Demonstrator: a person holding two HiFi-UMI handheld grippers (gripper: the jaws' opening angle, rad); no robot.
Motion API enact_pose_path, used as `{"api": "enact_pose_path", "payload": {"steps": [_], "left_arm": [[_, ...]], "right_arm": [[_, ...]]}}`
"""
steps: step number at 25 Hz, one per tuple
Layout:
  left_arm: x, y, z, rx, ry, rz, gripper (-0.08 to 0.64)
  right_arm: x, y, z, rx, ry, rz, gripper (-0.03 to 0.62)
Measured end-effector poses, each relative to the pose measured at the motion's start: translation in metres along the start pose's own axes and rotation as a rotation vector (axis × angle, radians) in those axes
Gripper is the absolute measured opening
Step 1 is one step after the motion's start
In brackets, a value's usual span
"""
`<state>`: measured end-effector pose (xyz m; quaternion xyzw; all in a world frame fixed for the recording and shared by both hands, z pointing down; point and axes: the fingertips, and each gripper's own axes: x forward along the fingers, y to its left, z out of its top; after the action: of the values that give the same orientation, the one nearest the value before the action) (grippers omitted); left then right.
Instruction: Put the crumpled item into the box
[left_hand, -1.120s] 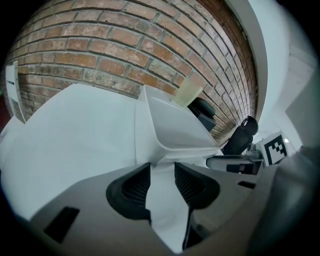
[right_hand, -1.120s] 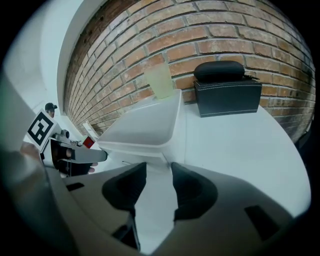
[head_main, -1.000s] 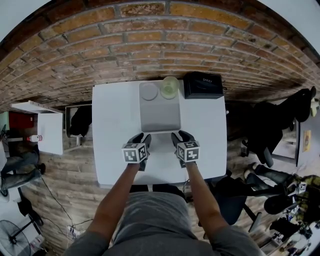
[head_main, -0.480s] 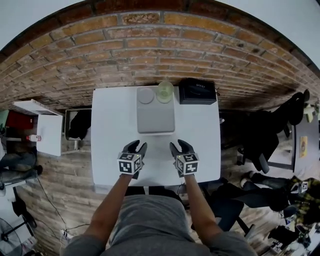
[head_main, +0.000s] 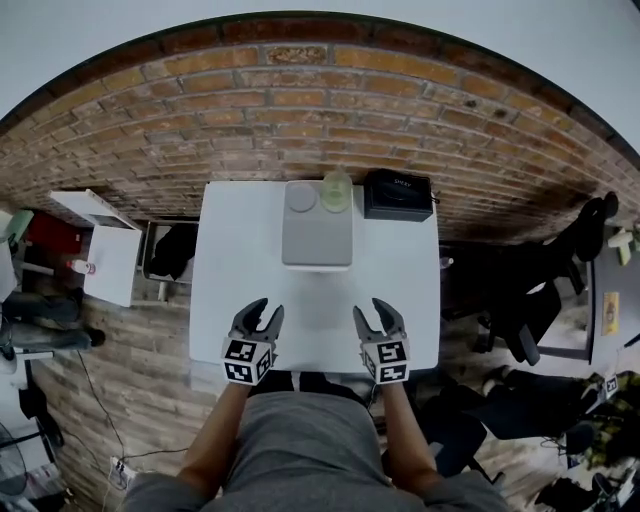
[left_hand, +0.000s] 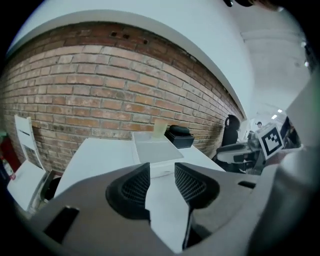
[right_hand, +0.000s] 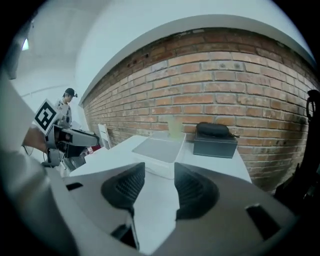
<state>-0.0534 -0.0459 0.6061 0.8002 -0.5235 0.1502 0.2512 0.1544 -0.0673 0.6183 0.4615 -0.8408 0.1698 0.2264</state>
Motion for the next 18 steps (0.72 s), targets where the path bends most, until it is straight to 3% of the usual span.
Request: {"api": "enact_pose_path", "payload": {"steps": [6, 12, 18], "left_arm": [[-0.049, -0.003, 0.018, -0.117, -0.131, 0.064, 0.152], [-0.070, -0.012, 0.021, -0.087, -0.139, 0.040, 0.152], [-0.080, -0.030, 0.036, -0.044, -0.174, -0.019, 0.152]], "right_arm": [[-0.020, 0.002, 0.015, 0.075, -0.047, 0.035, 0.199], [-0.032, 0.009, 0.020, 0.070, -0.074, 0.027, 0.199], [-0.071, 0.010, 0.013, 0.102, -0.098, -0.037, 0.196]]}}
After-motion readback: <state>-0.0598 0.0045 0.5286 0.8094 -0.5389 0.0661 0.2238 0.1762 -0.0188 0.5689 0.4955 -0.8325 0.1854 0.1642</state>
